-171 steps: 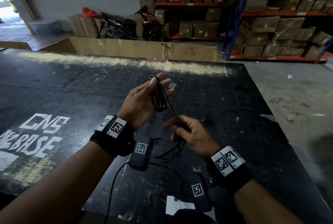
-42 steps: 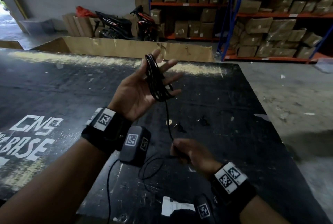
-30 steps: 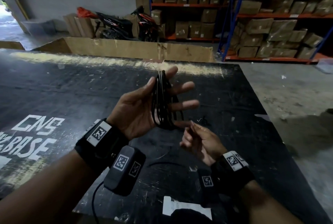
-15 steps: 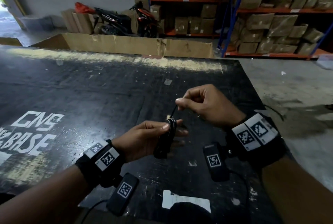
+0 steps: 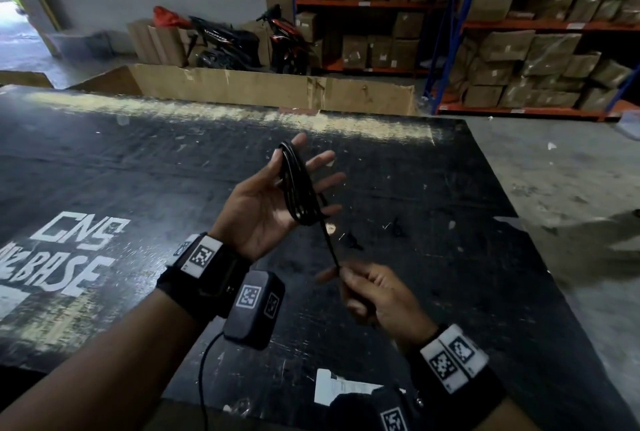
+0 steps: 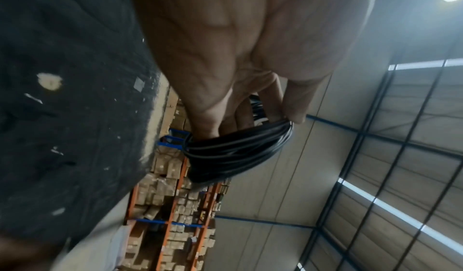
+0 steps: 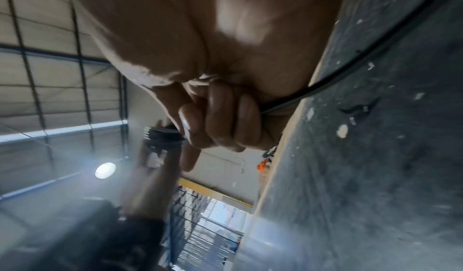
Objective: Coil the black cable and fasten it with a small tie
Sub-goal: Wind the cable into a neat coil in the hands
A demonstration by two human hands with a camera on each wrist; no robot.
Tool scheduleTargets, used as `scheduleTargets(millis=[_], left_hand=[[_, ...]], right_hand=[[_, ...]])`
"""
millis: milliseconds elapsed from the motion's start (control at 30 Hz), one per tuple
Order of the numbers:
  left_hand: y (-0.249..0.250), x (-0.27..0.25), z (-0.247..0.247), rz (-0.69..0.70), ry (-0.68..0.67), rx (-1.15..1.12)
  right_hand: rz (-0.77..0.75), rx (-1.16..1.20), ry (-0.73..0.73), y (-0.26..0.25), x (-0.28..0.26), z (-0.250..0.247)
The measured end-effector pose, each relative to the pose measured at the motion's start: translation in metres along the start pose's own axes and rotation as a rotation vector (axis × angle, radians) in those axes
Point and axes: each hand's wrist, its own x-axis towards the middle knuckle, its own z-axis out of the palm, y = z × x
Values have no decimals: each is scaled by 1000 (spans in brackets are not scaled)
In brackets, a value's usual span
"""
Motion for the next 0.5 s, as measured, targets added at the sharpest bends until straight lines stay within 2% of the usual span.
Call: scheduleTargets(millis=[133, 267, 400, 500], left_hand=[[5, 0, 9, -16, -100, -78], [-3, -11, 15, -164, -237, -84], [-25, -29, 8, -344, -331, 73], [-40, -39, -4, -402, -282, 283]], right_hand=[[113, -90, 5, 29, 6, -13], [237, -211, 111, 28, 25, -40], [149, -451, 197, -4, 58, -64], [77, -596, 201, -51, 74, -62]])
